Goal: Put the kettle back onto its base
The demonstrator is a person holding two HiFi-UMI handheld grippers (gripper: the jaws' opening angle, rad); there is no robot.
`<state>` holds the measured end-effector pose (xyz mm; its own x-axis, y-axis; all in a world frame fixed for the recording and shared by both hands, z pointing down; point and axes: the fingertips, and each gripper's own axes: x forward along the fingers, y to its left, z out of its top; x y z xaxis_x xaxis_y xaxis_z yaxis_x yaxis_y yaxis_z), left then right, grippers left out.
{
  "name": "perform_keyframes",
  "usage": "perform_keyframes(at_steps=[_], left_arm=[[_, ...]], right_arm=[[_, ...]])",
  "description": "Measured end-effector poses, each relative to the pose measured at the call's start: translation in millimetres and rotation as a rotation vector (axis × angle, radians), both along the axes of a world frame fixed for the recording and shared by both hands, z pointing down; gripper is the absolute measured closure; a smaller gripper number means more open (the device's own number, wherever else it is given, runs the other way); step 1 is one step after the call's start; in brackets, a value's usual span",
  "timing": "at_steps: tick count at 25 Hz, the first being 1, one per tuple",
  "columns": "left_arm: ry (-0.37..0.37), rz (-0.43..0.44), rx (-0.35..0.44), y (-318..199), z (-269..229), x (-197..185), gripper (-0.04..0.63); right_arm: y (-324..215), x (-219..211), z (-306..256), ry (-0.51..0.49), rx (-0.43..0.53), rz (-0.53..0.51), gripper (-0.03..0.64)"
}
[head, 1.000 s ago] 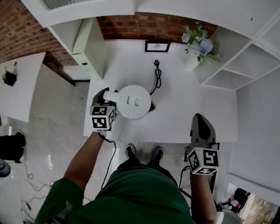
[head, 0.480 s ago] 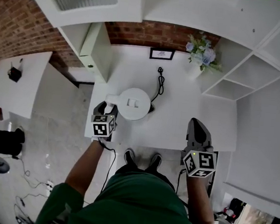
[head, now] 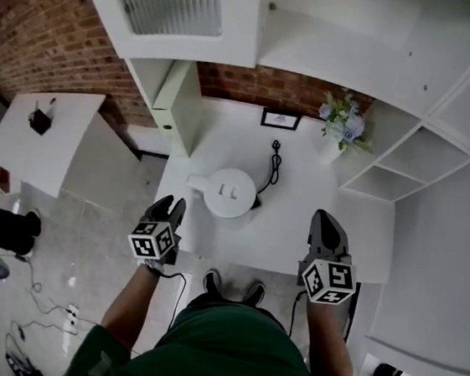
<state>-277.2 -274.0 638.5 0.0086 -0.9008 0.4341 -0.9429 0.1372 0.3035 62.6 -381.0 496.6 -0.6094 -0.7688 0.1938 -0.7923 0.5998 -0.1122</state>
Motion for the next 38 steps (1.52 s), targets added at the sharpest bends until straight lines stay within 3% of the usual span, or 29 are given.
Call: perform_keyframes(at_steps=[5, 10, 19, 30, 38], left_arm=[[-0.052, -0.013, 0.135, 1, -76, 0, 0.520], [-0.127, 0.002, 0.263, -8, -153, 5, 0.525], [-0.239, -0.098, 0.424, -25, -253, -11, 0.525], [-0.255, -0.057, 0.548, -46, -327, 16, 0.525], [-0.260, -0.023, 0.526, -55, -319, 32, 0.525]], right_arm=[[-8, -15, -16, -0.040, 0.012, -0.043, 0.604], [-20, -24, -47, -0.082, 0.066, -0.083, 0.604], [-40, -36, -118, -0.118, 0.213, -0.134, 0.604], [-33, -58, -188, -0.121, 0.375, -0.209, 0.604], [-29, -50, -183, -0.109, 0.367, -0.214, 0.604]])
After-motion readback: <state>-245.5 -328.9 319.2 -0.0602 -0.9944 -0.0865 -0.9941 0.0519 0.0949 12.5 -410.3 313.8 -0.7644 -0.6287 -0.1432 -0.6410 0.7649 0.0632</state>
